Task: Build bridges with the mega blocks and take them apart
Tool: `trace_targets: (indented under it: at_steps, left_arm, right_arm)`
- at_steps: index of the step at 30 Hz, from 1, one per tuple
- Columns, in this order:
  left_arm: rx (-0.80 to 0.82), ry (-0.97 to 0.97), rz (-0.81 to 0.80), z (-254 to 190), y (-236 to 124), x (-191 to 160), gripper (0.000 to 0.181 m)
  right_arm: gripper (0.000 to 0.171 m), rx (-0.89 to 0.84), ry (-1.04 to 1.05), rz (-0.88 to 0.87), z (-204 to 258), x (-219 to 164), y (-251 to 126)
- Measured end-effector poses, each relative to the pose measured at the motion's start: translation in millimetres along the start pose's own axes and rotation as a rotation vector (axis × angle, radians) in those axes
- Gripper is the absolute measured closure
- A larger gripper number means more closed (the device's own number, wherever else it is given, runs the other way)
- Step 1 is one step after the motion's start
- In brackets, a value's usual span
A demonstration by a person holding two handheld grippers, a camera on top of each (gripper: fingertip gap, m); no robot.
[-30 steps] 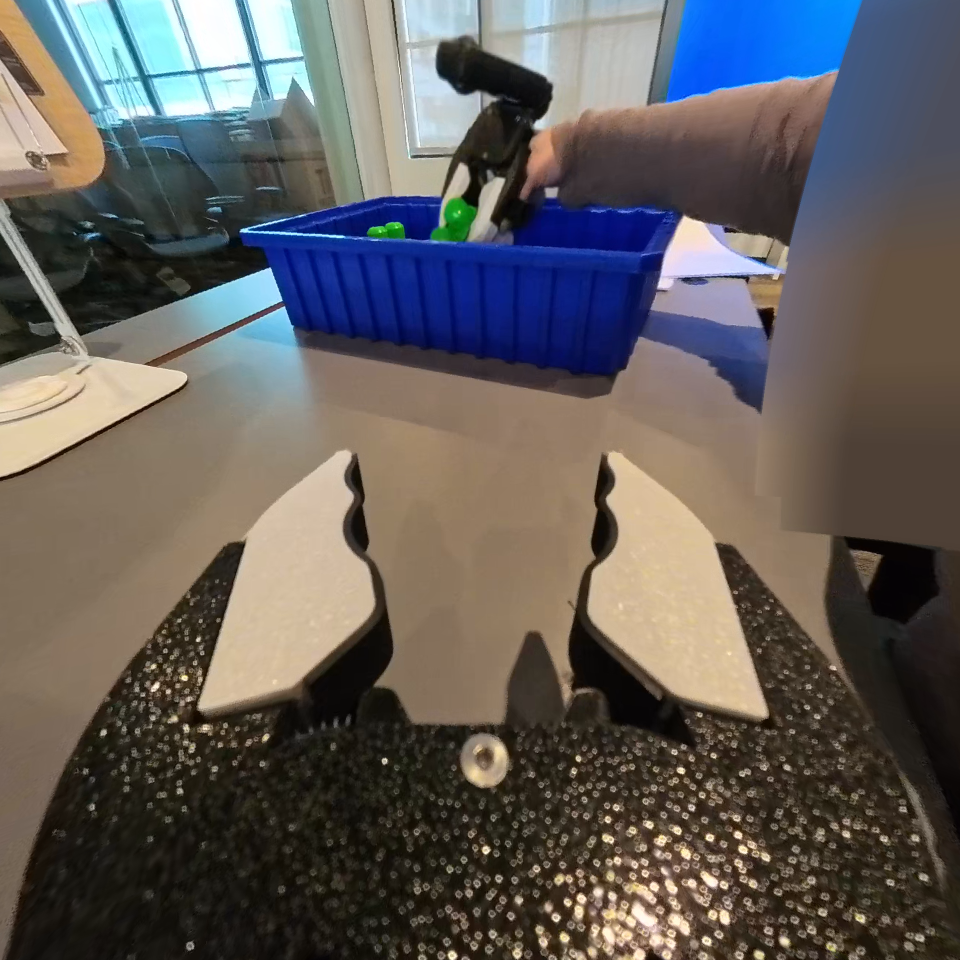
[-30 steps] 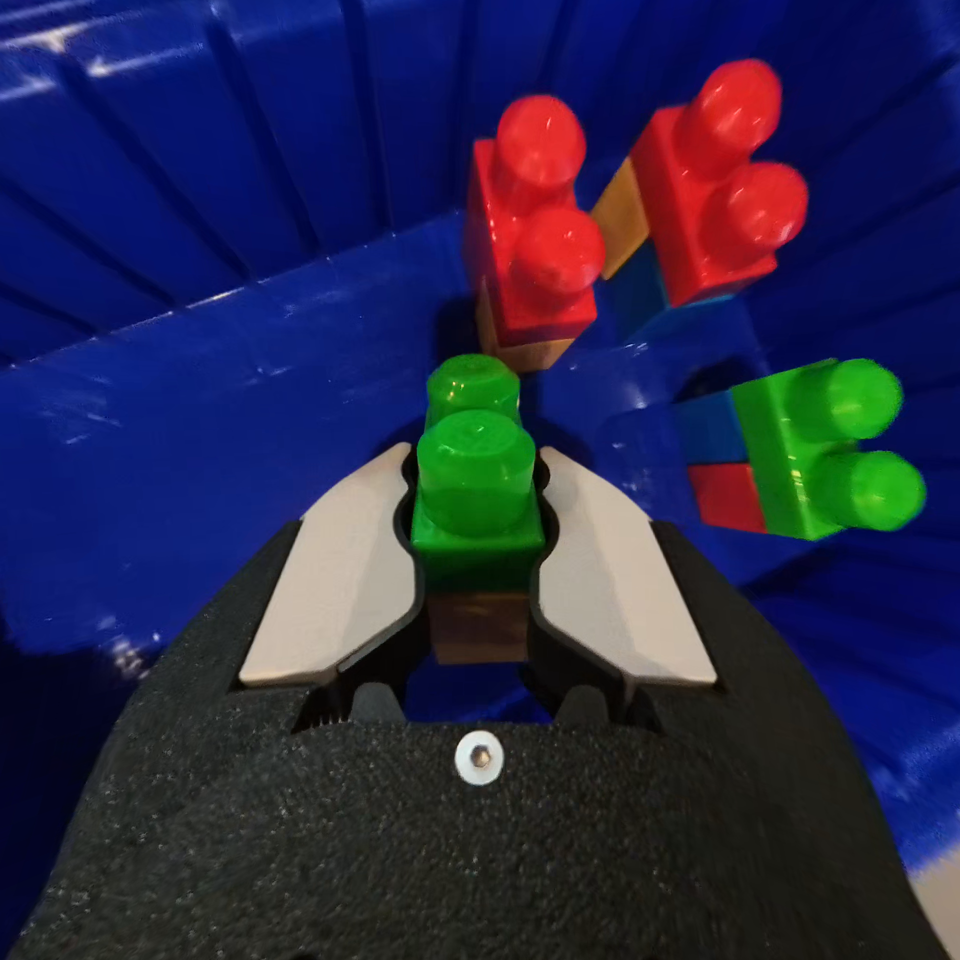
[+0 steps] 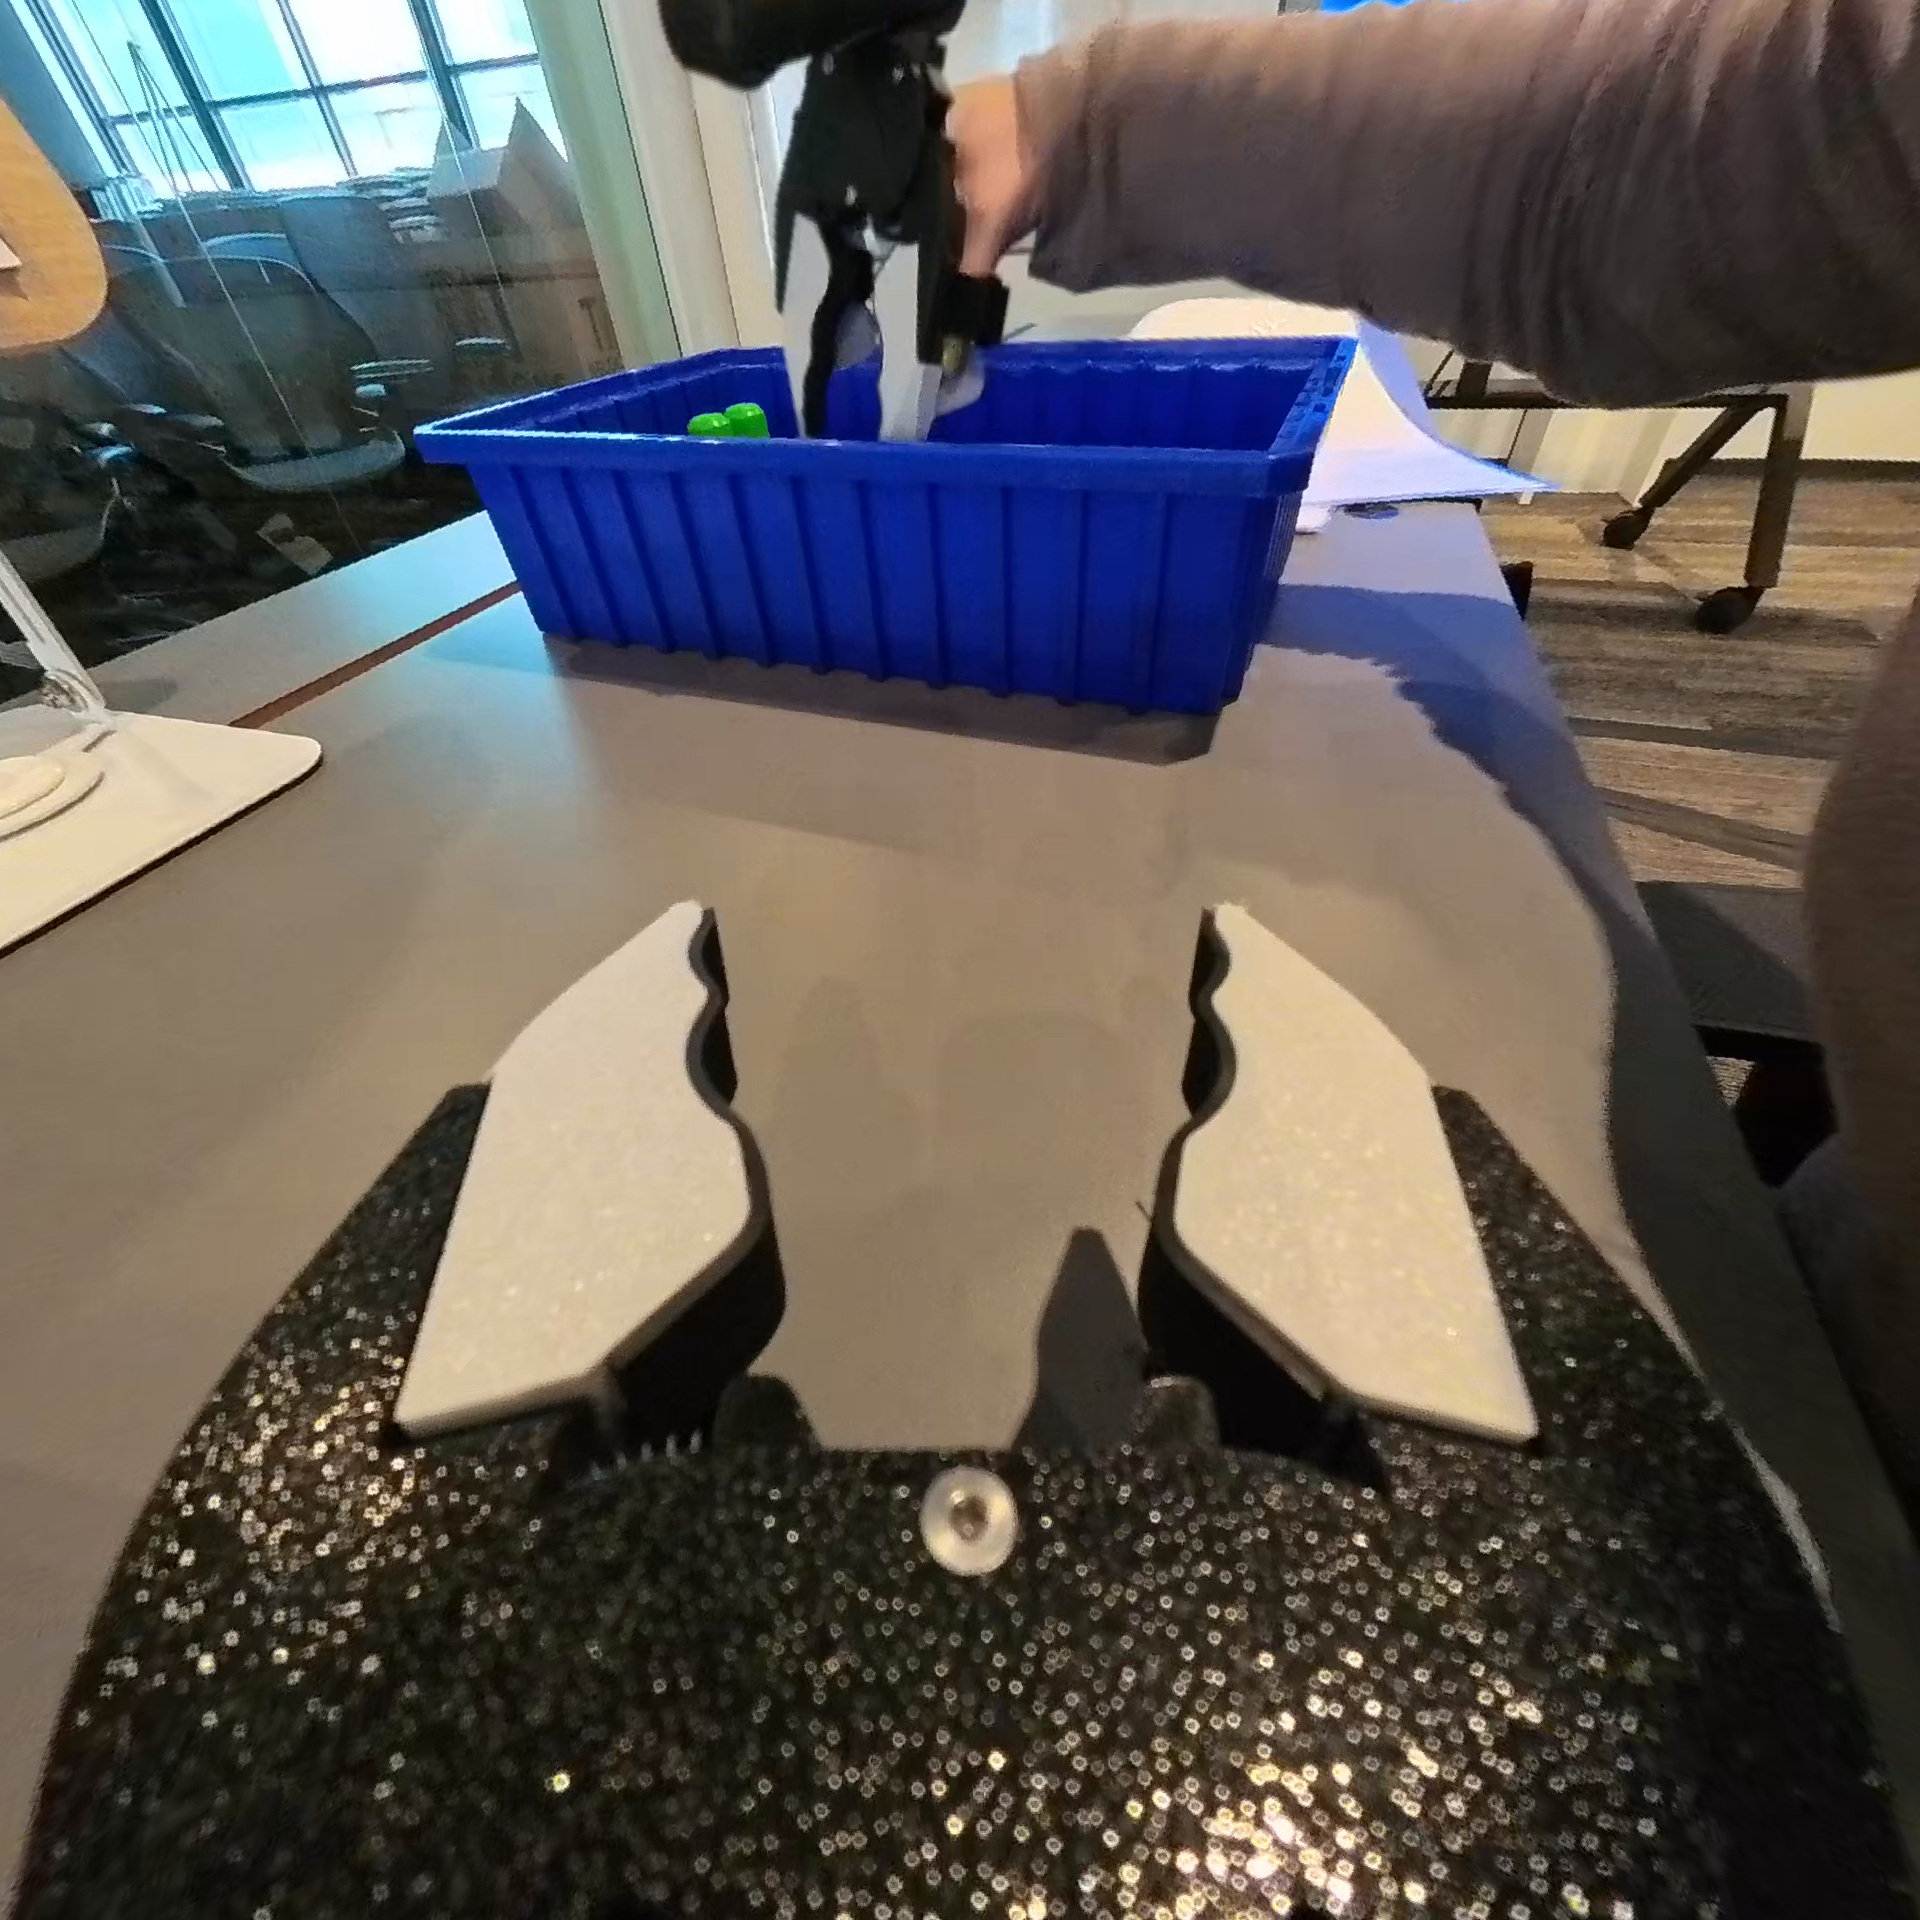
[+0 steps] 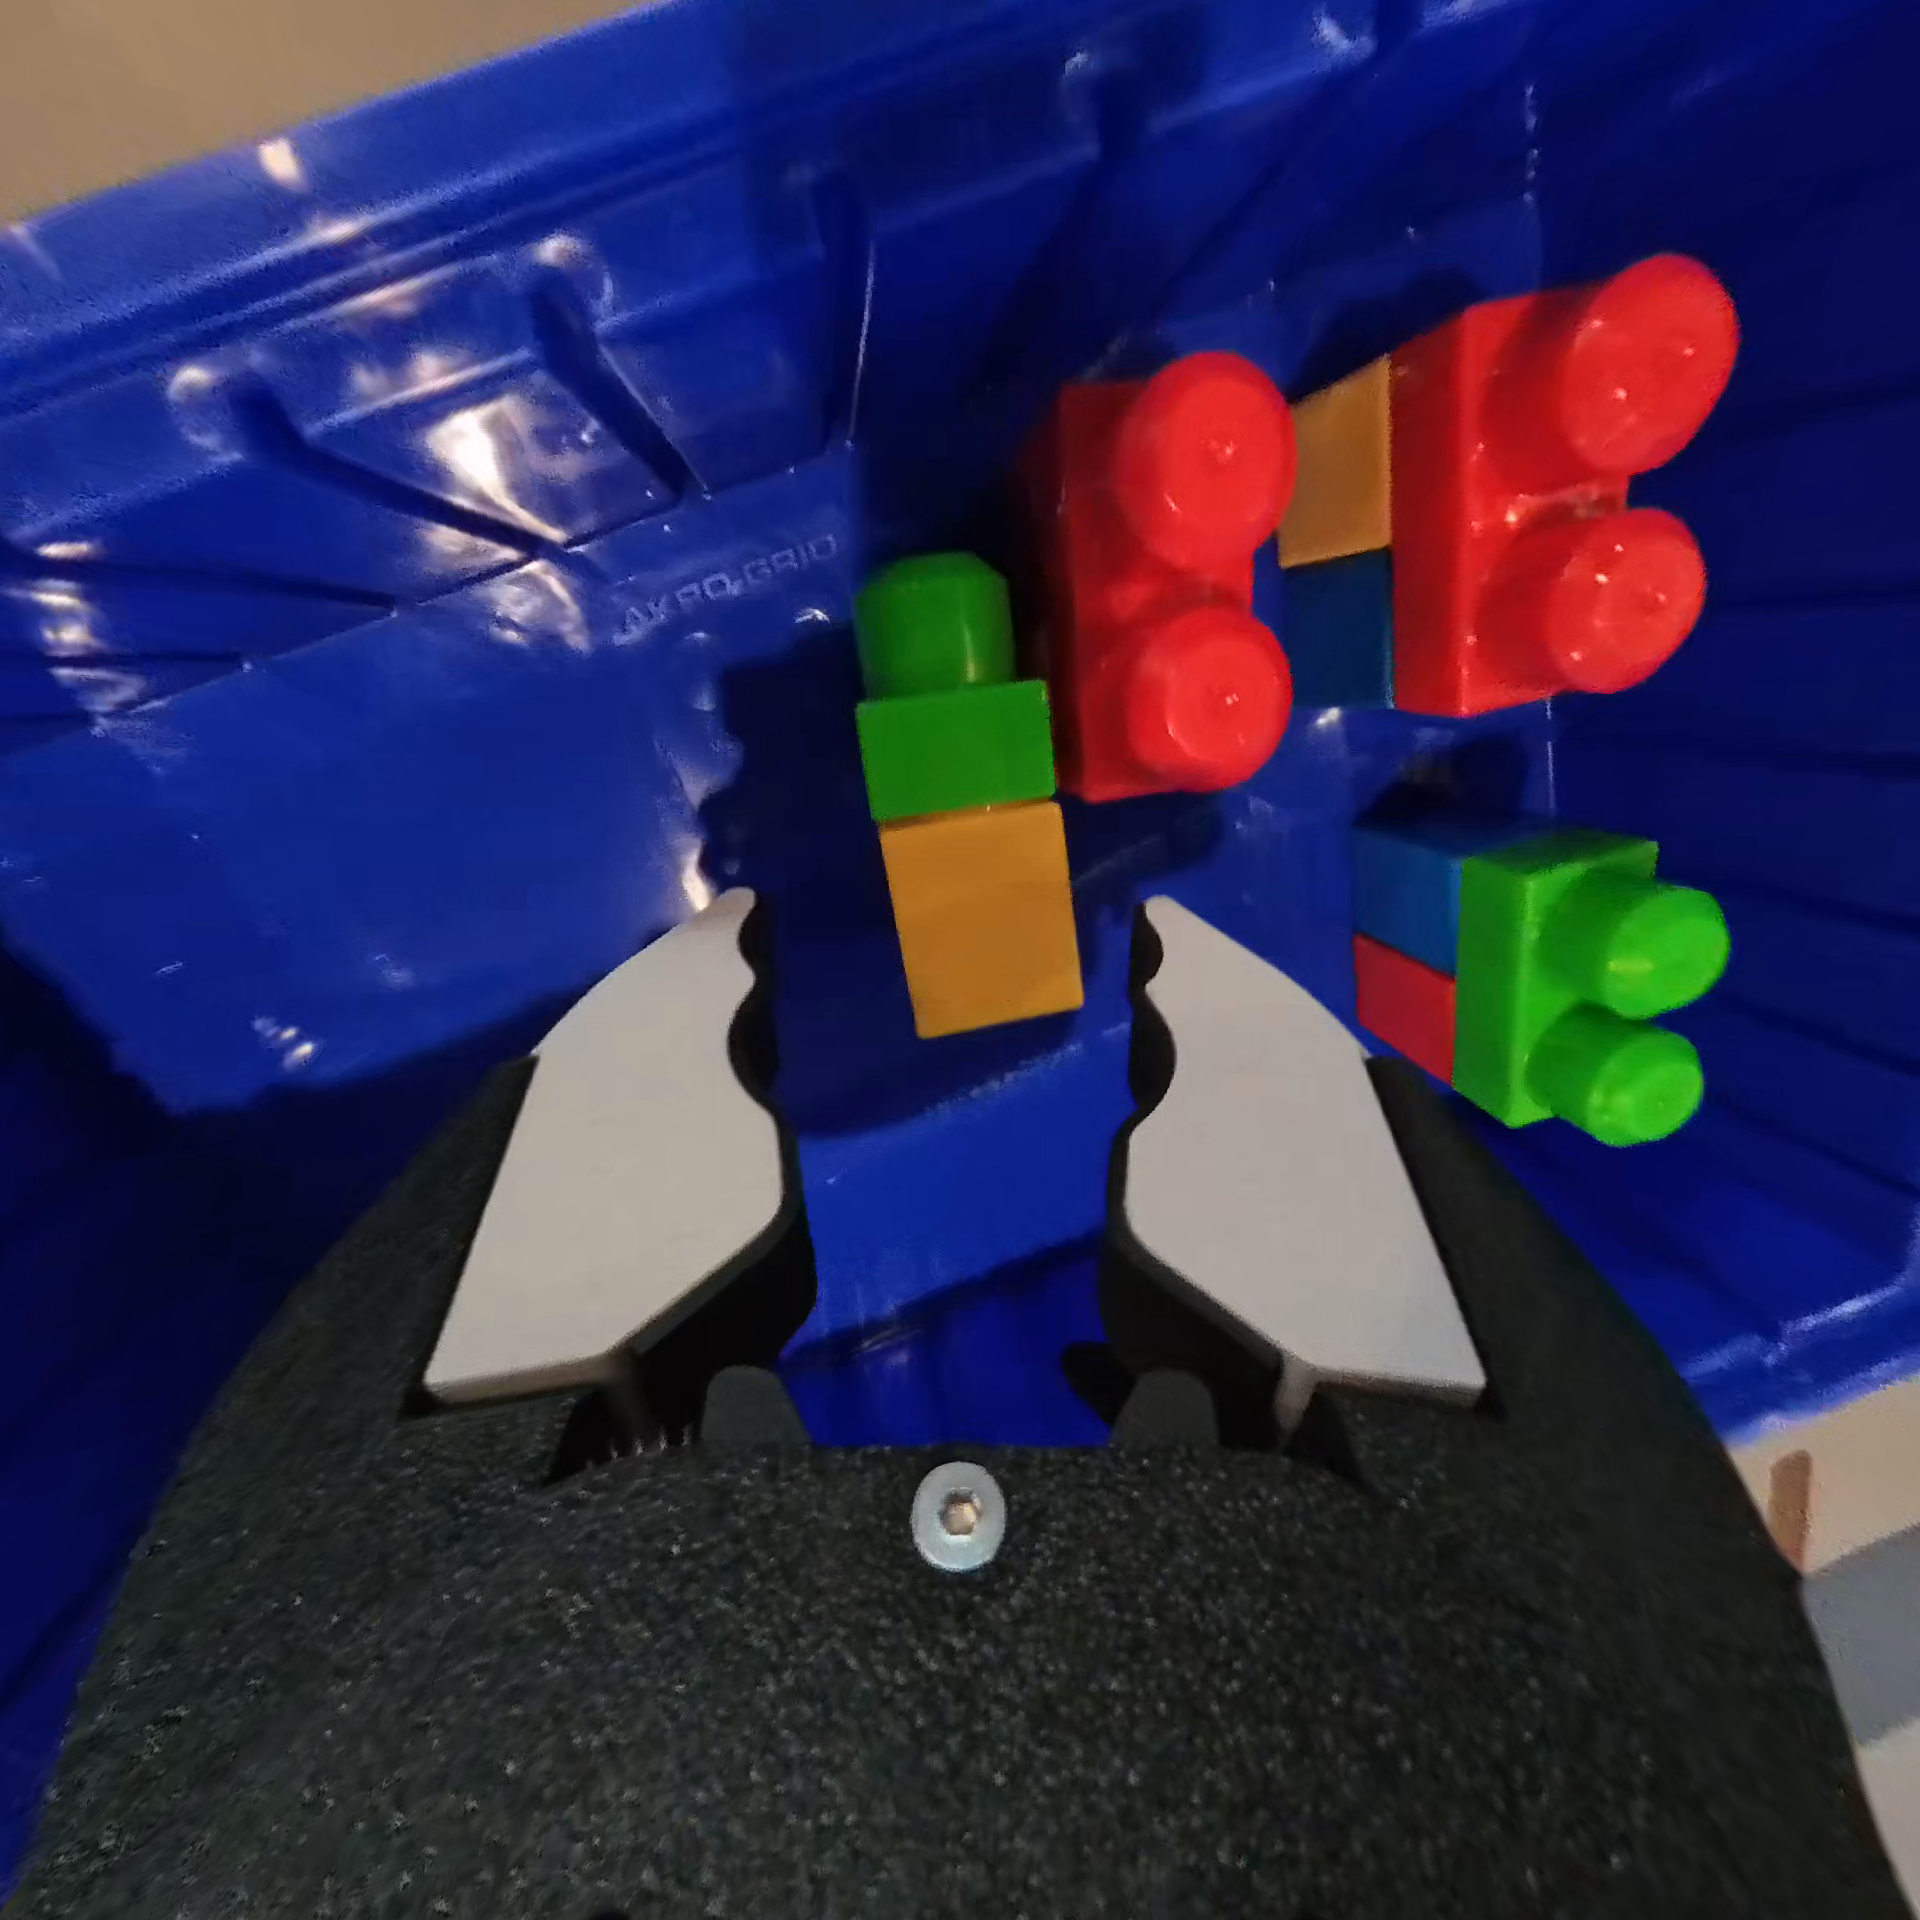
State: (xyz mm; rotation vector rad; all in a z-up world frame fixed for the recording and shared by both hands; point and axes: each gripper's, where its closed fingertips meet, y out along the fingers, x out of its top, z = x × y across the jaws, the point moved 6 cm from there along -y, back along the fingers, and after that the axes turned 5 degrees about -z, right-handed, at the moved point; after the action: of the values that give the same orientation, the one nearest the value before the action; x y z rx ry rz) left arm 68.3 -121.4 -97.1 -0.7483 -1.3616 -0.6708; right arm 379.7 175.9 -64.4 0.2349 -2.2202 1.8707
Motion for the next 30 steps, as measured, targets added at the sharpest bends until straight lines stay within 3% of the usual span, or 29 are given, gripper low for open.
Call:
trace_targets:
  at_steps: [1, 3, 5, 8, 15, 19, 25, 30]
  left_arm:
    - [-0.001, 0.001, 0.0, 0, 0, 0, 0.096]
    - [-0.002, 0.002, 0.001, 0, 0, 0, 0.096]
    - [-0.002, 0.003, 0.001, -1, -1, 0, 0.096]
    - [-0.004, 0.005, 0.0, -1, -1, 0, 0.096]
    - [-0.02, -0.001, -0.006, -3, 0, 0, 0.097]
    - [-0.029, 0.005, -0.002, -5, 1, 0, 0.097]
    - [-0.026, 0.005, -0.011, -6, 0, 1, 0.097]
    - [-0.025, -0.007, -0.017, -5, 0, 2, 0.098]
  right_arm:
    - [0.104, 0.008, -0.002, 0.008, 0, 1, 5]
    - [0.108, 0.025, 0.003, 0.041, 2, 0, 13]
    - [0.133, -0.028, -0.011, 0.083, 1, -5, 17]
    - [0.134, -0.018, -0.007, 0.023, 9, -8, 11]
    - [0.135, 0.083, 0.051, -0.448, 30, -13, -6]
    - [0.135, 0.163, 0.078, -0.603, 35, -22, 3]
    - [0.135, 0.175, 0.02, -0.664, 42, -37, 16]
    - [0.135, 0.166, 0.006, -0.486, 47, -59, 19]
